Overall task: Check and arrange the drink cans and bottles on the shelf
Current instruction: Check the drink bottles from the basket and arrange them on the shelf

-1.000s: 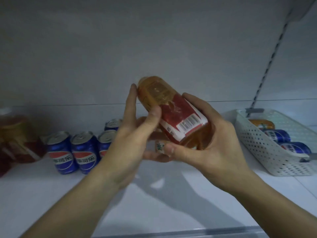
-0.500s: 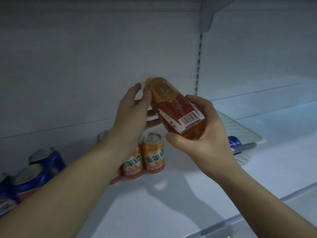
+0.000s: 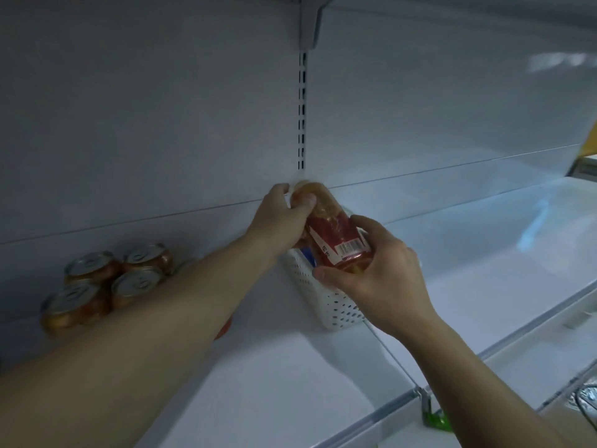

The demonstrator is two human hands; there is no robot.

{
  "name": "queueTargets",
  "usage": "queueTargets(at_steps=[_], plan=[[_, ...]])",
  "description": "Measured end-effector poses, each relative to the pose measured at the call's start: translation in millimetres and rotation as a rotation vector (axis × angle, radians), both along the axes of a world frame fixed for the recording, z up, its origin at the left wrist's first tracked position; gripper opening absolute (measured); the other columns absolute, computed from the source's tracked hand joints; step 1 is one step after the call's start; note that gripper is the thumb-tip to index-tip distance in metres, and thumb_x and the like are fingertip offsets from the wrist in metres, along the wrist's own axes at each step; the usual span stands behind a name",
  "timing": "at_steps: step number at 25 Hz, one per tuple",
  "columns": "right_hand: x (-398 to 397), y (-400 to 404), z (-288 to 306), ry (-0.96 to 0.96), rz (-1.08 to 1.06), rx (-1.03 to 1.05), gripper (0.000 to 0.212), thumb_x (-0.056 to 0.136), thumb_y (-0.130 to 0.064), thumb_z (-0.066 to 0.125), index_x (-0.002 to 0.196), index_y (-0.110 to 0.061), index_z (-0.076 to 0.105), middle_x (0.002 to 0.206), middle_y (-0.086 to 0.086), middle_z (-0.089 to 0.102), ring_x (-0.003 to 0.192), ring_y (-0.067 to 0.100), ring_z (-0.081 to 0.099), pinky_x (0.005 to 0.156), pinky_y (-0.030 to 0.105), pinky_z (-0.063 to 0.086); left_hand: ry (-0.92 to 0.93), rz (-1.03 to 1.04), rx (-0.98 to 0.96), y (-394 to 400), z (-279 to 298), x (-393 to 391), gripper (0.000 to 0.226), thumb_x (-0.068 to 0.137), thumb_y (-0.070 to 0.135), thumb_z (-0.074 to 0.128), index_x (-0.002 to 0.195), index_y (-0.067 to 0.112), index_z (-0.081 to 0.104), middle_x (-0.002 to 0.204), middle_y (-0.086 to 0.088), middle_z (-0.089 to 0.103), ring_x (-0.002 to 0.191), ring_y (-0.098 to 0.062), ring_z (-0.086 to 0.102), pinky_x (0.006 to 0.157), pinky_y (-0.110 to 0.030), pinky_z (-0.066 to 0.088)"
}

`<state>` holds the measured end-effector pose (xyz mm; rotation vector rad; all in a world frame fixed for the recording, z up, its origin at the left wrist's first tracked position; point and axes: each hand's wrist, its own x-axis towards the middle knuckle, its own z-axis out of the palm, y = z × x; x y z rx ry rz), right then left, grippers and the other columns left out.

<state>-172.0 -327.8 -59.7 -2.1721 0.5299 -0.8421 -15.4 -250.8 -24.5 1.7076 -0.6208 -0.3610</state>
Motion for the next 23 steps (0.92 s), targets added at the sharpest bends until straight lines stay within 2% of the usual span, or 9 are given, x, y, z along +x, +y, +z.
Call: queueTargets(at_steps=[2,5,9,12,14,16,18,20,23], plan=[[1.4,-6.8,-8.8,0.063,-0.008,-0.036,0.081,0.070,-0.044,0.091,0.140,-0.030,0.054,0.084,-0.029,0.062,0.079,-0.025,0.058,0.068,-0.002,0.042,-0.028,0.005,0.068,-5.8,-12.4,4.8,0.066,0.097,0.041,0.059,0.153,0.022,0.030,0.141,-0.012,0.054,0.110,-0.026,0.066,0.085,-0.039,0.061],[2.0,-10.8,-13.5,0.131,-0.027,-0.100,0.078,0.073,-0.055,0.084,0.141,-0.028,0.055,0.088,-0.027,0.062,0.075,-0.015,0.057,0.066,-0.002,0.041,-0.166,0.062,0.208,-9.7,-24.3,6.4,0.062,0.096,0.045,0.056,0.150,0.019,0.037,0.136,-0.001,0.053,0.125,-0.025,0.055,0.104,-0.039,0.047],[3.1,-13.7,-9.8,0.192,-0.052,-0.138,0.069,0.074,-0.059,0.079,0.134,-0.032,0.060,0.101,-0.016,0.072,0.089,0.005,0.061,0.068,0.005,0.040,-0.259,0.087,0.286,-12.4,-29.1,2.6,0.048,0.098,0.037,0.051,0.142,0.016,0.050,0.143,-0.012,0.048,0.127,-0.029,0.053,0.104,-0.037,0.046],[5.5,-11.9,-7.2,0.262,-0.036,-0.178,0.078,0.075,-0.062,0.075,0.142,-0.031,0.051,0.114,-0.009,0.073,0.109,0.019,0.064,0.090,0.032,0.048,-0.300,0.051,0.314,-4.6,-25.1,0.2,0.044,0.099,0.031,0.051,0.140,0.016,0.051,0.142,-0.010,0.050,0.121,-0.022,0.054,0.094,-0.030,0.043],[5.9,-12.3,-7.3,0.305,-0.016,-0.173,0.084,0.076,-0.064,0.074,0.147,-0.029,0.045,0.121,-0.006,0.071,0.114,0.023,0.064,0.098,0.042,0.051,-0.373,-0.014,0.359,10.2,-18.5,-3.0,0.038,0.099,0.026,0.051,0.135,0.016,0.056,0.135,-0.006,0.057,0.114,-0.018,0.055,0.091,-0.028,0.042],[3.5,-12.1,-6.3,0.319,-0.016,-0.188,0.089,0.075,-0.065,0.075,0.149,-0.027,0.042,0.131,-0.004,0.067,0.120,0.024,0.062,0.103,0.044,0.049,-0.527,-0.066,0.460,32.3,-11.8,-4.5,0.034,0.101,0.026,0.048,0.133,0.019,0.056,0.137,-0.006,0.054,0.124,-0.023,0.052,0.103,-0.038,0.043],[-0.2,-6.7,-3.3,0.291,-0.047,-0.248,0.095,0.075,-0.063,0.077,0.152,-0.025,0.039,0.145,-0.001,0.058,0.134,0.024,0.052,0.112,0.045,0.041,-0.709,-0.071,0.595,58.7,-2.2,-4.8,0.038,0.102,0.029,0.045,0.139,0.022,0.050,0.145,-0.004,0.045,0.135,-0.025,0.041,0.111,-0.050,0.036],[-1.2,8.4,3.9,0.221,-0.039,-0.304,0.091,0.077,-0.060,0.076,0.152,-0.024,0.039,0.150,-0.001,0.051,0.143,0.023,0.040,0.117,0.048,0.035,-0.815,-0.062,0.677,86.5,8.7,-2.6,0.041,0.103,0.033,0.043,0.144,0.024,0.044,0.150,0.000,0.039,0.140,-0.024,0.032,0.113,-0.050,0.029],[10.2,39.5,16.1,0.127,0.052,-0.398,0.081,0.078,-0.061,0.065,0.145,-0.020,0.048,0.149,-0.001,0.053,0.146,0.025,0.036,0.117,0.057,0.033,-0.862,-0.030,0.727,127.8,20.1,2.0,0.046,0.103,0.037,0.043,0.148,0.025,0.038,0.153,0.002,0.036,0.143,-0.021,0.027,0.114,-0.046,0.025]])
